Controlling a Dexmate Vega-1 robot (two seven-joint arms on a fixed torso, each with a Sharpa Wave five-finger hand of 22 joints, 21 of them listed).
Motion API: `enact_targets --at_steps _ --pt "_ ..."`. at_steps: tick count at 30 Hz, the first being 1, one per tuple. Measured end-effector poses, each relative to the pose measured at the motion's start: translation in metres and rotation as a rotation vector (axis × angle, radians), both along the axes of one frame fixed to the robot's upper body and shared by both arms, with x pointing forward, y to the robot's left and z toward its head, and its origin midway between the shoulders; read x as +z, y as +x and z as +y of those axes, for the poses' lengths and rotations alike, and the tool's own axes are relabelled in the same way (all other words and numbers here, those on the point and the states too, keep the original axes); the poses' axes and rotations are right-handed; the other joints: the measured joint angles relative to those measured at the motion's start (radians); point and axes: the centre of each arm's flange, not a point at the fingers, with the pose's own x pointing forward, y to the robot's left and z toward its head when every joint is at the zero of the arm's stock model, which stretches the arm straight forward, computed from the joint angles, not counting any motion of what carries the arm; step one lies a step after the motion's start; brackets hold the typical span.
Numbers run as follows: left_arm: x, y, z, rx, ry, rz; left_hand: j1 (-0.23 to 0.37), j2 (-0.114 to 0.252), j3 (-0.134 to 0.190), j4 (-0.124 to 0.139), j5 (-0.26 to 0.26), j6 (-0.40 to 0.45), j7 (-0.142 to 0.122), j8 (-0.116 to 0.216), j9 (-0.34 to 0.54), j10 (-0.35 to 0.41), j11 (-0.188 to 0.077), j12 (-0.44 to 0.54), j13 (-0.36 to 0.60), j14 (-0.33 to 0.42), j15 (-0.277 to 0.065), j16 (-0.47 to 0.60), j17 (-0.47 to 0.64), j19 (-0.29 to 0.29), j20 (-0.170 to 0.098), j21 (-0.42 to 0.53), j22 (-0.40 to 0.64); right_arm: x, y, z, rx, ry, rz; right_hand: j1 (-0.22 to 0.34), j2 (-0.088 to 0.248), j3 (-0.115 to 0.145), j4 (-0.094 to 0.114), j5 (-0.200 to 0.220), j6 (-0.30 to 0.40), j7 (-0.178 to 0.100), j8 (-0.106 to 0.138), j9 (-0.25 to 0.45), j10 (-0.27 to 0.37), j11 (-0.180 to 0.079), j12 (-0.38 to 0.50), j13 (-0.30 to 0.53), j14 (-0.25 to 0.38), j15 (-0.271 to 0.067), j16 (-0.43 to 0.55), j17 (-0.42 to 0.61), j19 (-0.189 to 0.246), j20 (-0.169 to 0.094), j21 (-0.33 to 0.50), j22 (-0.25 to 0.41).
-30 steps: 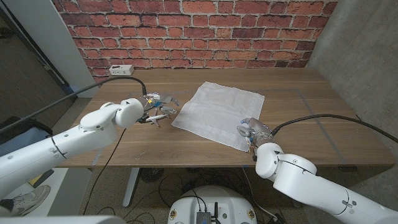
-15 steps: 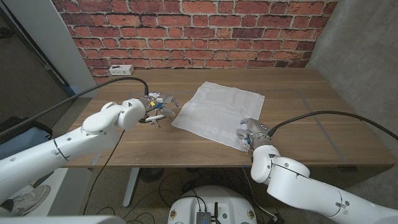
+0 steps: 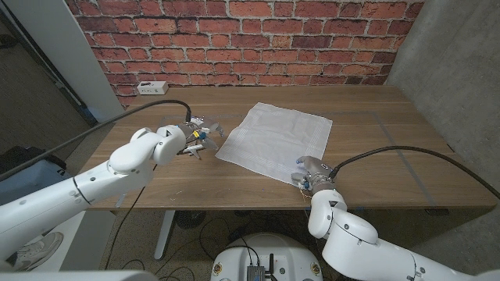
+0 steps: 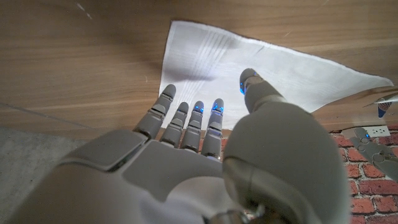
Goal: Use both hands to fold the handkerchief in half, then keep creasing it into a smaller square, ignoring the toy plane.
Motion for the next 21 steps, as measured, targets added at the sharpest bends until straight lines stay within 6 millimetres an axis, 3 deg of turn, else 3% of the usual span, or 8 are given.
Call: enact_targets --at_steps 7,9,12,13,14,18,21 --pt "-0.005 0.0 -0.004 0.002 0.006 0.002 0.004 -0.004 -0.014 0.004 0.004 0.015 -0.01 0.0 0.001 -0.011 -0.005 0.0 0.0 -0.02 0.001 0.0 0.0 -0.007 -0.007 -0.011 0.0 0.003 0.002 -0.001 -0.004 -0.03 0.025 0.034 0.0 0.0 0.0 0.007 0.022 -0.01 0.006 0.0 -0.012 -0.012 0.0 0.0 -0.01 0.001 -0.002 0.0 -0.005 -0.005 -0.006 0.0" --pt "-0.005 -0.001 -0.003 0.02 0.034 -0.017 0.004 -0.004 -0.017 0.006 0.004 0.015 -0.01 0.0 0.005 -0.011 -0.005 0.0 0.0 -0.02 0.001 0.0 0.0 -0.007 -0.007 -0.011 0.0 -0.011 0.002 0.006 -0.004 -0.03 0.068 0.054 -0.001 0.0 0.0 0.007 0.022 -0.011 0.006 0.0 -0.014 -0.014 0.0 0.0 -0.016 0.002 -0.002 0.0 -0.005 -0.005 -0.006 0.0" --pt "-0.005 0.0 -0.003 0.024 0.037 -0.02 0.004 -0.004 -0.024 0.013 0.004 0.017 -0.012 0.0 0.005 -0.011 -0.005 0.001 0.0 -0.023 -0.002 0.0 0.0 -0.007 -0.007 -0.015 0.0 -0.013 0.001 0.007 -0.01 -0.052 0.085 0.09 0.001 -0.007 -0.001 0.014 0.034 -0.048 0.006 0.001 -0.007 -0.028 0.0 0.0 -0.015 0.002 -0.001 0.003 -0.009 -0.009 -0.008 0.001" --pt "-0.006 0.0 -0.003 0.025 0.036 -0.02 0.004 -0.004 -0.028 0.017 0.004 0.02 -0.012 0.0 0.005 -0.011 -0.005 0.004 0.0 -0.023 -0.002 0.0 0.0 -0.005 -0.009 -0.015 0.0 -0.014 0.001 0.008 -0.011 -0.053 0.089 0.11 0.001 -0.014 0.006 0.02 0.046 -0.068 0.006 0.003 0.004 -0.038 0.005 0.002 0.001 0.002 0.006 0.006 -0.011 -0.011 -0.008 0.001" --pt "-0.006 0.0 -0.002 0.026 0.035 -0.02 0.004 -0.004 -0.032 0.021 0.004 0.022 -0.01 -0.002 0.005 -0.011 -0.005 0.004 0.0 -0.023 -0.002 0.0 0.0 -0.003 -0.011 -0.015 0.0 -0.01 0.0 0.006 -0.019 -0.063 0.076 0.127 0.003 -0.027 0.01 0.024 0.048 -0.069 0.006 0.004 0.025 -0.041 0.012 0.004 0.023 0.002 0.018 0.012 -0.01 -0.011 -0.008 0.001" --pt "-0.006 0.001 -0.002 0.02 0.032 -0.017 -0.013 0.001 -0.047 0.036 0.004 0.027 -0.005 -0.004 0.005 -0.009 -0.007 0.008 0.004 -0.023 -0.002 0.0 0.0 -0.003 -0.011 -0.019 0.0 -0.011 0.001 0.006 -0.051 -0.103 0.061 0.17 0.03 -0.061 0.022 0.029 0.107 -0.048 0.011 0.005 0.11 -0.056 0.043 0.017 0.135 0.001 0.087 0.05 0.016 -0.035 0.002 0.004" --pt "-0.007 0.001 -0.001 0.015 0.024 -0.013 -0.027 0.005 -0.054 0.043 0.004 0.027 -0.005 -0.007 0.005 -0.007 -0.009 0.012 0.005 -0.021 -0.004 0.005 0.003 0.002 -0.016 -0.019 0.0 -0.011 0.003 0.005 -0.08 -0.138 0.036 0.242 0.05 -0.09 0.015 0.029 0.182 -0.058 0.022 0.005 0.186 -0.069 0.081 0.038 0.238 -0.002 0.182 0.132 0.082 -0.052 0.027 0.008"
